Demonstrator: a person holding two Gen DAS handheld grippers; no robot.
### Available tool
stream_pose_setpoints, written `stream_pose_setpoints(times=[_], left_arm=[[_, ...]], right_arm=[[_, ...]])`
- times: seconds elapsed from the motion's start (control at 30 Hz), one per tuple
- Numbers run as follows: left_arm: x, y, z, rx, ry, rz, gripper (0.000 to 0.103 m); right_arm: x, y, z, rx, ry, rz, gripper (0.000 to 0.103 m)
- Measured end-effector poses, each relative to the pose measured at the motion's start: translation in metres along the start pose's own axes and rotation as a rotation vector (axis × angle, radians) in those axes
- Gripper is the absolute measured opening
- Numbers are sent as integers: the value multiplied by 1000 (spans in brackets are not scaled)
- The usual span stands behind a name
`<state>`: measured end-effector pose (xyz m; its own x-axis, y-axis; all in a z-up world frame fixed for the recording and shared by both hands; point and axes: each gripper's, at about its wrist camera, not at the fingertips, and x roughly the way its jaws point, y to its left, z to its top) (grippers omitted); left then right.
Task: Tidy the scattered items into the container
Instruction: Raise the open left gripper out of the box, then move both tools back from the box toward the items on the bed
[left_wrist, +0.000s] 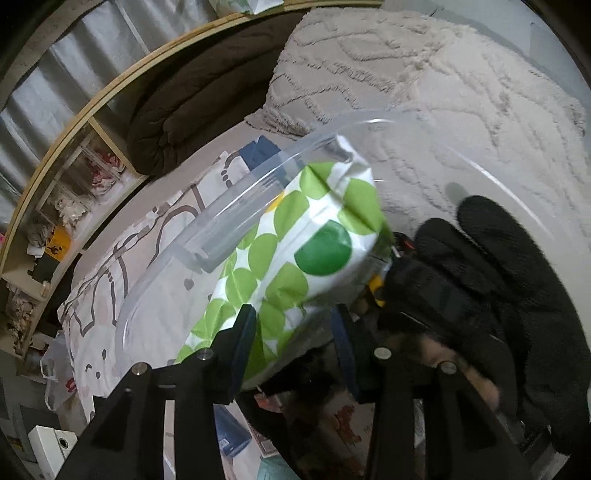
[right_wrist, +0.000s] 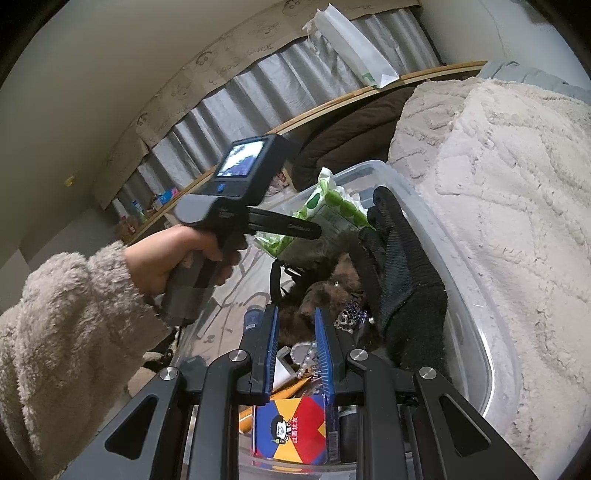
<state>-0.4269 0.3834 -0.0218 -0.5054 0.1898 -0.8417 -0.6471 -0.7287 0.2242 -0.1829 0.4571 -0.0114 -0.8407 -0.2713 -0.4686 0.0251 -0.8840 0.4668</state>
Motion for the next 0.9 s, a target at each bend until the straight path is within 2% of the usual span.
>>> stream_pose_setpoints(times=[0.43, 0.57, 0.9], left_arm=[[-99, -1, -54, -99, -166, -32, 41], [-119, 2, -77, -158, -195, -33, 41], [-171, 6, -132, -223, -288, -30, 41]], right_arm=[[-8, 9, 3, -4, -5, -82, 20], [-15, 18, 6, -28, -20, -106, 20], [-25, 42, 6, -98, -38, -137, 20]])
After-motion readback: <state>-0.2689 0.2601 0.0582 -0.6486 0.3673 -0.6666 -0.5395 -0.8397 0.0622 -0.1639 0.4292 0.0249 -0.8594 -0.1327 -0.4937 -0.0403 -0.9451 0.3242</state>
